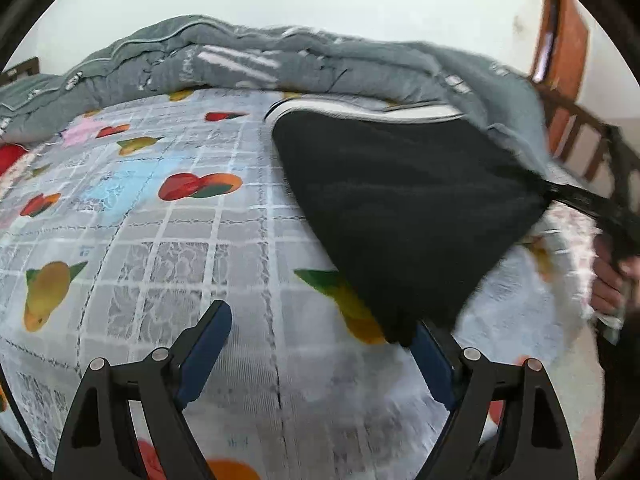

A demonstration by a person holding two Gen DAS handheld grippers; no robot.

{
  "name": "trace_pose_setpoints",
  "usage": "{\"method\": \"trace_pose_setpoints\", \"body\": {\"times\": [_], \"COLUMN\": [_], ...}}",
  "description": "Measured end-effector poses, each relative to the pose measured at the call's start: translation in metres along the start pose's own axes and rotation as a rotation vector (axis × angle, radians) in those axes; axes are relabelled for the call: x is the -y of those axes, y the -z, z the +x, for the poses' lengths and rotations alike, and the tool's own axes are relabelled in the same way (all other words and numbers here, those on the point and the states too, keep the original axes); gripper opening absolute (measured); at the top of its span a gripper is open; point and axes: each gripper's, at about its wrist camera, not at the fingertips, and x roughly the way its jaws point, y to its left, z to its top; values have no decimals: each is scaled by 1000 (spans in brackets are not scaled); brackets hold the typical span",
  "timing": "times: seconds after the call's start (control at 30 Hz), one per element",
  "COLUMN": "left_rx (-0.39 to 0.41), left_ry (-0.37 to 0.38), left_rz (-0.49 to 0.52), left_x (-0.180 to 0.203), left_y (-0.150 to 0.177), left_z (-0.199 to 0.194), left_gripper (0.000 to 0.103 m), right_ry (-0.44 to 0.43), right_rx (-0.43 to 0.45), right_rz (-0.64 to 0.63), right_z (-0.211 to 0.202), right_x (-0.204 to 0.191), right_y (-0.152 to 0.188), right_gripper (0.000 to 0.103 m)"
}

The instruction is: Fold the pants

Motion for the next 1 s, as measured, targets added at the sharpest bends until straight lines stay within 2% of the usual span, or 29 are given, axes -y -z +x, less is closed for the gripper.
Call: {"method": "trace_pose_setpoints", "body": {"times": [0.1,0.23,0.33,0.4,0.43,0.53,0.63,0.77,0.87,0.93,1.0], "left_rx": [57,49,15,-41,-64,-33,-51,-64,-64,-64,-67], "left_ry": [50,13,16,-31,-27,-10,56,117,155,168,179], "left_rz": [2,-40,-63,-68,-77,-84,-108,-188,-218,-226,-229], "left_x": [-5,-4,0,4,4,4,-5,-23,-31,-33,-35], "left_y": [1,-26,-39,-38,-34,-28,-35,-49,-54,-58,-63], "left_z": [-19,-8,14,37,46,48,49,58,64,69,75], "left_gripper": [86,85,85,87,87,88,88,87,86,86,86], "right_ry": [29,17,40,57,52,40,16,-24,-64,-109,-117], "right_rx": [44,60,-1,-63,-79,-81,-77,-28,-40,-65,-89], "right_rz": [-9,-4,-18,-16,-2,-13,-16,50,87,81,55], "right_z": [-18,-24,-3,16,23,23,13,9,24,41,58], "right_x": [1,-1,-3,0,3,7,11,20,23,19,15], "right_y": [-6,-14,-8,4,11,23,17,-6,-25,-36,-44], "right_gripper": [20,20,20,22,22,22,24,37,37,42,55]}}
